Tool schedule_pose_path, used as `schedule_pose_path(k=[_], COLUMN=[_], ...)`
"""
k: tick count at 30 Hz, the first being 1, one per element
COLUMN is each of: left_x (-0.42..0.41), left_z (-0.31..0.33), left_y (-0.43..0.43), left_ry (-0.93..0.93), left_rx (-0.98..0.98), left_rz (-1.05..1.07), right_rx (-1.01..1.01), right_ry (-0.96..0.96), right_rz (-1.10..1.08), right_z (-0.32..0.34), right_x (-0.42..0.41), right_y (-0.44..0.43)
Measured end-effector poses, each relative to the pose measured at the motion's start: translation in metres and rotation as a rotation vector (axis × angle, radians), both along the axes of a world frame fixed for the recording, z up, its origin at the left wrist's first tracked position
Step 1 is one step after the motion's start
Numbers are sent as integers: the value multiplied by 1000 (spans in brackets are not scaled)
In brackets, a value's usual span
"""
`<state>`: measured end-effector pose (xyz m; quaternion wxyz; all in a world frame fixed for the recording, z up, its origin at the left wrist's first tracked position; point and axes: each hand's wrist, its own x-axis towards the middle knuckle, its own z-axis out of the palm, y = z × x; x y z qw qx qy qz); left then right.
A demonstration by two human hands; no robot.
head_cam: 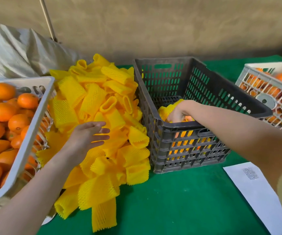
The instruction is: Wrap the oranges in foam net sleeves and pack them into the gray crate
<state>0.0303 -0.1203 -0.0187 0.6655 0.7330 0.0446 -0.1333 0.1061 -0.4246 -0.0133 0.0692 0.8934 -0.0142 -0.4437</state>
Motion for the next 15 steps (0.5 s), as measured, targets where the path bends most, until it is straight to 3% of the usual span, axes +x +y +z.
schedule_pose_path(k=[4,8,12,15], left_x=[-1,-4,-5,-5], left_z=[-3,-4,-1,4], left_y=[7,18,32,42], left_ry=[13,18,11,-7], left_rx=[-7,-29,-50,-68], left_rz=[23,42,63,95], right_rx=[11,74,184,313], right_ry=[60,-83,-460,-1032], right_rz=[58,-21,-37,-80], right_z=[5,14,36,60], right_x=[-4,-5,-3,-3], right_y=[4,5,7,23])
